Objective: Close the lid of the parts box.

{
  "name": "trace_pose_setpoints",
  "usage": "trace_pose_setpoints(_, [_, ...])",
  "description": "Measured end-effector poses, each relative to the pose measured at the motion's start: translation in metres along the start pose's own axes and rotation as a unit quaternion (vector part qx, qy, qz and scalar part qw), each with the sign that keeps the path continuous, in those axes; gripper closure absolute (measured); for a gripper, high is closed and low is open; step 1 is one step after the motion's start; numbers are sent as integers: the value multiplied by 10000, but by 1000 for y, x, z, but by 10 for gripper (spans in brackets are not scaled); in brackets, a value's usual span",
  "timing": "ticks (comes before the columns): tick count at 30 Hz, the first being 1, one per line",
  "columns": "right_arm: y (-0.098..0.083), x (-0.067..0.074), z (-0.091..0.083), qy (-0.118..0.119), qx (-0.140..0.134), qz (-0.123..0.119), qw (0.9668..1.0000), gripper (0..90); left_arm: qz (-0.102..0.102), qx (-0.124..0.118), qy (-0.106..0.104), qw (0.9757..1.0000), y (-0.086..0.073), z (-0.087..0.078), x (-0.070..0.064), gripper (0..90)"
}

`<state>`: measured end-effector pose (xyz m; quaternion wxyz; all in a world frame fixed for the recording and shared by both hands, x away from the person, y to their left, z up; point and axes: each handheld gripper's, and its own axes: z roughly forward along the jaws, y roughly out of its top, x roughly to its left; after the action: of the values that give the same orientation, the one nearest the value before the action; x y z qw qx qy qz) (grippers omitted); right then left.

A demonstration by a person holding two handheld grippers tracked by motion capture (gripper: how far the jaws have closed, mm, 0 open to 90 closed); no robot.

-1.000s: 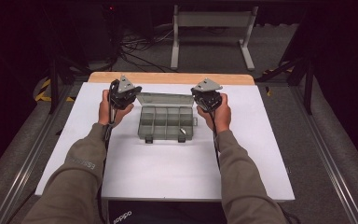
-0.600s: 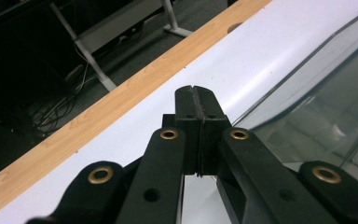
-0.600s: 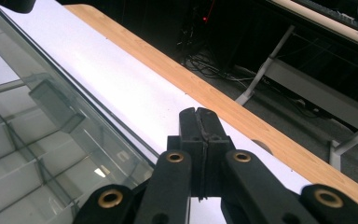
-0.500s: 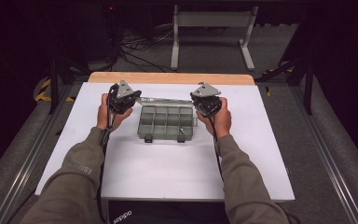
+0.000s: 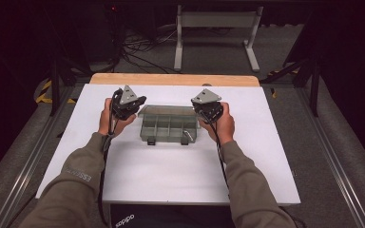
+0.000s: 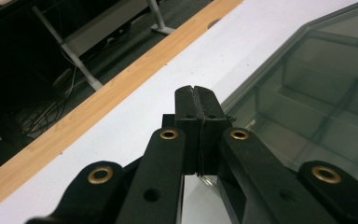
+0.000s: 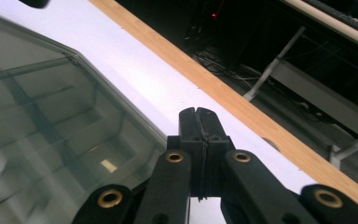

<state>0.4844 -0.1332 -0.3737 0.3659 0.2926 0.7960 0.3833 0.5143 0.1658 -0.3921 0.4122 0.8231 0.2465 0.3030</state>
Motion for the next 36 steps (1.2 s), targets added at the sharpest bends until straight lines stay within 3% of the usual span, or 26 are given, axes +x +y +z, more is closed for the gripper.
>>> trace_pose_setpoints(5, [-3,6,-3,164,186,21,9997,900,83,13,-155,9998,-3,-5,-6,889])
trace_pose_setpoints(15, [-11,17,-14,546,206,-7,9983,900,222,-9,-463,9987,-12,-17,-21,883])
trace_pose_setpoints(24, [-22,30,-24,872,187,-187,9958,900,330,-80,-674,9972,-18,-29,-34,895])
trace_pose_setpoints(29, [-29,33,-27,1028,179,-139,9944,900,375,-82,-773,9963,-24,-34,-41,895])
trace_pose_setpoints(36, [-35,36,-28,1065,267,-160,9938,900,355,-13,-854,9957,-32,-33,-47,895])
